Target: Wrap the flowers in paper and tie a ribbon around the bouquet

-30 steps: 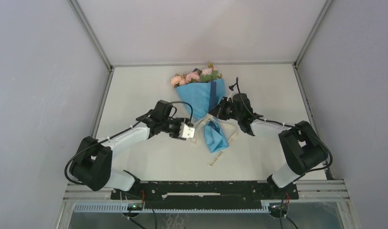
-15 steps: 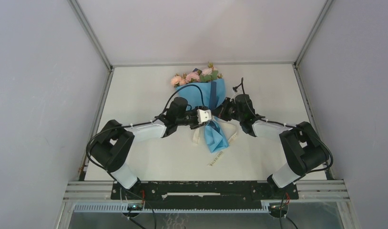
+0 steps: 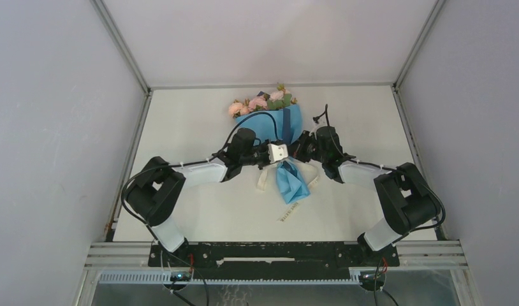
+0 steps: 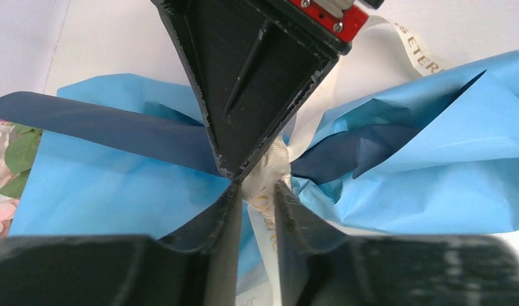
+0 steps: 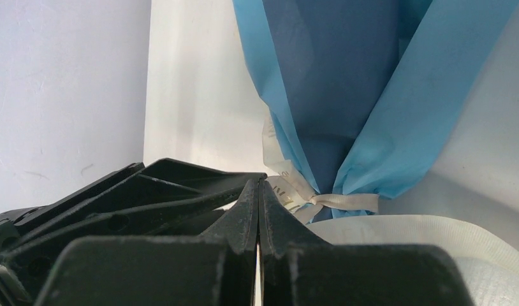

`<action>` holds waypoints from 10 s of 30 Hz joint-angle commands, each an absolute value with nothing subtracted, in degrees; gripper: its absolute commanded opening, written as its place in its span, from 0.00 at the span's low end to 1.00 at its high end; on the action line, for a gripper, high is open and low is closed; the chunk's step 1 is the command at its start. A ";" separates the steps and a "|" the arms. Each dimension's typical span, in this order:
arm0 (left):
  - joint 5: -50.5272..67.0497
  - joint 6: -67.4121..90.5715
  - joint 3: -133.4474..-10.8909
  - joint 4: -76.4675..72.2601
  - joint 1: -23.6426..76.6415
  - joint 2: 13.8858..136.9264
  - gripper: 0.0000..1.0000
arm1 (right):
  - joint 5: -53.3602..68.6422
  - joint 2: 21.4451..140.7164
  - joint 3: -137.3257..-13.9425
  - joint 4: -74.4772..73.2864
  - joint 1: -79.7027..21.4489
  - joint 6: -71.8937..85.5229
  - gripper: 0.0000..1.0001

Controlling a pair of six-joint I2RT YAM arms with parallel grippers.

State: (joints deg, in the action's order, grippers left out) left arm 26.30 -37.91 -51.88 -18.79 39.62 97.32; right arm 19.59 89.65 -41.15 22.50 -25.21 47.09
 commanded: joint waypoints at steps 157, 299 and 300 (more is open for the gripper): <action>35.74 -40.96 -61.74 15.75 36.78 85.19 0.52 | 49.47 87.16 -43.14 23.63 -21.90 10.15 0.02; 37.08 -69.85 -53.23 27.65 42.07 86.79 0.66 | 37.01 87.62 -44.99 20.92 -23.09 11.56 0.00; 36.72 -67.83 -53.16 26.36 42.51 87.66 0.68 | 36.61 87.36 -44.73 21.07 -23.22 11.82 0.00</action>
